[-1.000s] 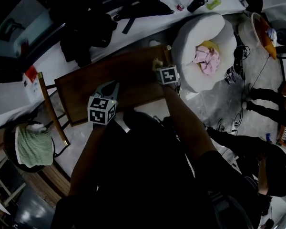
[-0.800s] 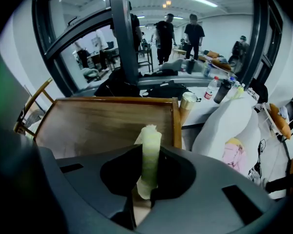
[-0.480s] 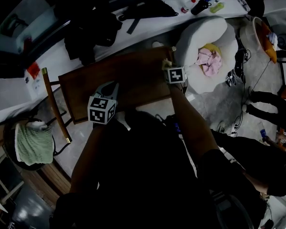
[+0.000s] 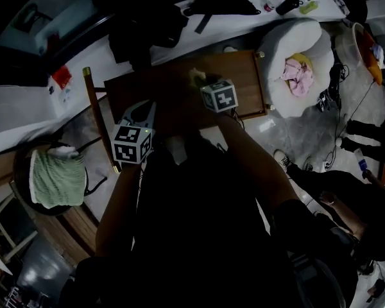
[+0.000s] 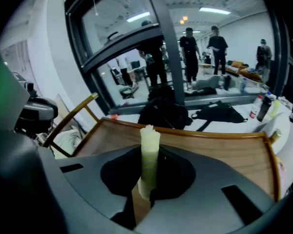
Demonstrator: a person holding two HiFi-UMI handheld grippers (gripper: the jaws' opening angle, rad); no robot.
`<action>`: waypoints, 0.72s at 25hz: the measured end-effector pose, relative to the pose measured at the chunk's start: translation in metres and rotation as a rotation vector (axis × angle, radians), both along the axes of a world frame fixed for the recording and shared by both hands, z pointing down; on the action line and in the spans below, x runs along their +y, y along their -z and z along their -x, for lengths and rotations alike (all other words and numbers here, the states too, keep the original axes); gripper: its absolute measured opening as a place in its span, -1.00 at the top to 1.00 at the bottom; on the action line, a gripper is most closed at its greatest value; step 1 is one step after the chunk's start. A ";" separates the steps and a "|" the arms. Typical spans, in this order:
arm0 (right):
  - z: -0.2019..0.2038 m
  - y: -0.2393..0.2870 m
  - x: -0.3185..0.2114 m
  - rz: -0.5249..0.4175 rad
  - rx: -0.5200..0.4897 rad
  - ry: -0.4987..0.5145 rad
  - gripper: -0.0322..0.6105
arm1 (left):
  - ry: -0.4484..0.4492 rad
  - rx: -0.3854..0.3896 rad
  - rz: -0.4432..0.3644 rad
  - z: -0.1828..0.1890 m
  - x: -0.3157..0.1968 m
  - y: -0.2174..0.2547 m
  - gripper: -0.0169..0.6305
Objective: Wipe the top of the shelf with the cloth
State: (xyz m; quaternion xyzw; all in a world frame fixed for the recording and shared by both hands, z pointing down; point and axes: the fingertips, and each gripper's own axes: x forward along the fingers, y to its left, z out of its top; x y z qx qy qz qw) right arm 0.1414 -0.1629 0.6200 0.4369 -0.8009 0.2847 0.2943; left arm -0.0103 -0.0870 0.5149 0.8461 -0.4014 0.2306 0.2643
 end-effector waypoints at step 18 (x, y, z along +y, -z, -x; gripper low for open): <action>0.323 -0.060 0.083 0.167 -0.120 0.329 0.76 | 0.086 -0.074 0.031 0.186 0.068 0.002 0.93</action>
